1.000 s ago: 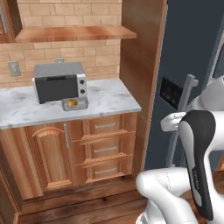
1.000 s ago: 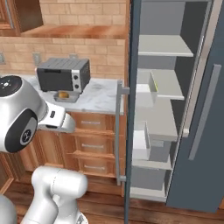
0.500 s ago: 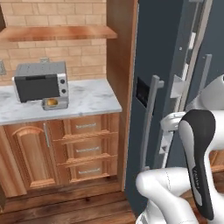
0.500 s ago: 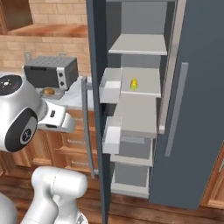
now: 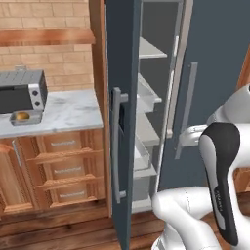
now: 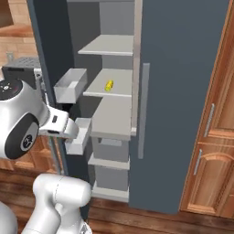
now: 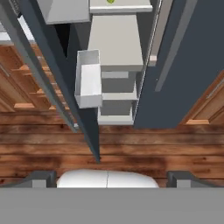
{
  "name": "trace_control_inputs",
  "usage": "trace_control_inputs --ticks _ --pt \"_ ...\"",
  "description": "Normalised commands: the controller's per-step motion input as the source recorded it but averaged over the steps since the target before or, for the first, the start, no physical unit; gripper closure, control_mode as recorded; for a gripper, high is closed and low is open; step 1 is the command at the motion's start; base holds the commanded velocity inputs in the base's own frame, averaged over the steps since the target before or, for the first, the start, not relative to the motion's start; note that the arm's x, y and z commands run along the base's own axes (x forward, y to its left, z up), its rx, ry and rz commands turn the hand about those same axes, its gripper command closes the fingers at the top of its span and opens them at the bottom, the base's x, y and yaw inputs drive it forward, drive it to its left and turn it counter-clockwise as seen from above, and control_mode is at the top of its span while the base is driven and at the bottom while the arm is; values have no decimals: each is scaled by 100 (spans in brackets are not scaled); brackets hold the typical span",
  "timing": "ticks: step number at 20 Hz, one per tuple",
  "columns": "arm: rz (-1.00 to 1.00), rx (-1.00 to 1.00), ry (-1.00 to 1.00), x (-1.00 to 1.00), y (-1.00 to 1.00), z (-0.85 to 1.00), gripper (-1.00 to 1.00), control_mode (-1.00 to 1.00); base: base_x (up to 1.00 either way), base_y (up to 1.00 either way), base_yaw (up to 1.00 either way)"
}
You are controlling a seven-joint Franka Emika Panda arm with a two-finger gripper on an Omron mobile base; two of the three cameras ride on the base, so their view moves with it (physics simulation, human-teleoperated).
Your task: Take the corn and potato out of the freezer and place them in the tupperware container on the counter. Then put the tupperware containing the vegetables back in the freezer.
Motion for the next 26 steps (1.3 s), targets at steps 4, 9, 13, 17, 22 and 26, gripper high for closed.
trace_control_inputs --ticks 4,9,13,17,22,26 --pt "0 0 0 0 0 0 -100 100 4 -48 8" --pt "0 0 0 0 0 0 -100 100 37 -14 14" --pt "0 0 0 0 0 0 -100 100 69 -31 26" --pt "0 0 0 0 0 0 -100 100 52 -34 26" --pt "0 0 0 0 0 0 -100 100 40 -50 25" --pt "0 0 0 0 0 0 -100 100 29 -54 26"
